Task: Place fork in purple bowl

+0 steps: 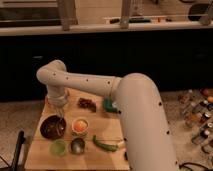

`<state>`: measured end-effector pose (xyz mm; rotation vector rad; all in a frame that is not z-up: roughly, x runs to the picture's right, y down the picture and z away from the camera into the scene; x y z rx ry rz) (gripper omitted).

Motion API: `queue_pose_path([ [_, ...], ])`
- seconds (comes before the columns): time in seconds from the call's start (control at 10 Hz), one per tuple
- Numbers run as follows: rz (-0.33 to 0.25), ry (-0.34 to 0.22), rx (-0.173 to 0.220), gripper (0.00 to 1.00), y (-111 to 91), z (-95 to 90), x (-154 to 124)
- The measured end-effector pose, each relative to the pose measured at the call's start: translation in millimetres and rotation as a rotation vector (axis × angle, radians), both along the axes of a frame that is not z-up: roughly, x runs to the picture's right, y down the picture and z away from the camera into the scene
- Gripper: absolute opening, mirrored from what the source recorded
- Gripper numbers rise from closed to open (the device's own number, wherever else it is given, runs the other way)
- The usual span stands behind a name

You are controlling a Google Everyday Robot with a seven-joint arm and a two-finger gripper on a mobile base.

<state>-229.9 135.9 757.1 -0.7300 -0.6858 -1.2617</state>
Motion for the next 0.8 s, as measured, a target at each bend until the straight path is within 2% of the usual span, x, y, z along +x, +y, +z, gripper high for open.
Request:
queue_pose_path([
  [0.8, -0.109, -0.080, -0.030, 0.02, 7.6, -5.4, -32.1],
])
